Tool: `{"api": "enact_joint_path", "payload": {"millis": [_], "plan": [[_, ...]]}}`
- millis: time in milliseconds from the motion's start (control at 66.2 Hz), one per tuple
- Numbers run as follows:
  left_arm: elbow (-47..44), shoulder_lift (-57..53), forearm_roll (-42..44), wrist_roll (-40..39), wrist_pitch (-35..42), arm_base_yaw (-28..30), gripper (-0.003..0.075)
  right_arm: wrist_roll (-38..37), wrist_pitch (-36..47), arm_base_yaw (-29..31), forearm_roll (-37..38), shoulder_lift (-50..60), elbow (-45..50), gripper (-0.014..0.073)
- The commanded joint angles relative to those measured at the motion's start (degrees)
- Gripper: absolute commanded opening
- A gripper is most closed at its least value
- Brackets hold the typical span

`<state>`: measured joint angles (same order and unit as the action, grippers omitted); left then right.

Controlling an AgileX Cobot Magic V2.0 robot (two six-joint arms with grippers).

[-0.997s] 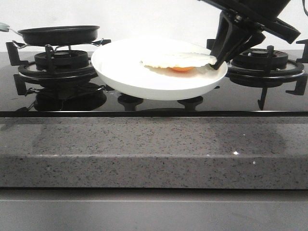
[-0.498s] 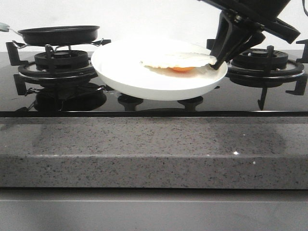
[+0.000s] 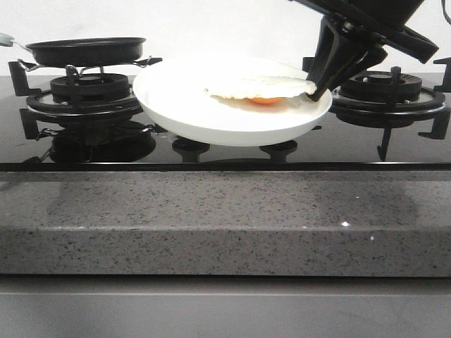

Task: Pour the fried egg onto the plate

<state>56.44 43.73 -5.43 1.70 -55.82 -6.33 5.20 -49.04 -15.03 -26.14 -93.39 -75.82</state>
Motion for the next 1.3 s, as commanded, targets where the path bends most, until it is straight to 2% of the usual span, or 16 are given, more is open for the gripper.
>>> {"api": "enact_joint_path", "payload": {"millis": [0, 287, 695, 891, 1163, 1284], "plan": [[1.35, -0.11, -0.25, -0.71, 3.67, -0.41, 0.0526, 0.34, 0.95, 0.25, -1.29, 2.04, -3.07, -0.0066], [1.35, -0.11, -0.25, -0.71, 3.67, -0.41, 0.0526, 0.34, -11.11, 0.92, 2.17, -0.65, -20.84, -0.0066], [1.35, -0.11, -0.25, -0.71, 3.67, -0.41, 0.0526, -3.11, -18.65, 2.64, 6.78, -18.3, -47.08, -0.0066], [1.35, -0.11, -0.25, -0.71, 3.67, -0.41, 0.0526, -3.11, -18.57, 2.91, 7.2, -25.24, -52.23, -0.0066], [1.35, -0.11, -0.25, -0.71, 3.67, -0.41, 0.0526, -3.11, -18.27, 2.91, 7.62, -29.83, -52.31, -0.0062], [1.35, -0.11, -0.25, -0.71, 3.67, -0.41, 0.0526, -3.11, -18.51, 2.91, 7.62, -30.57, -52.31, 0.0013]]}}
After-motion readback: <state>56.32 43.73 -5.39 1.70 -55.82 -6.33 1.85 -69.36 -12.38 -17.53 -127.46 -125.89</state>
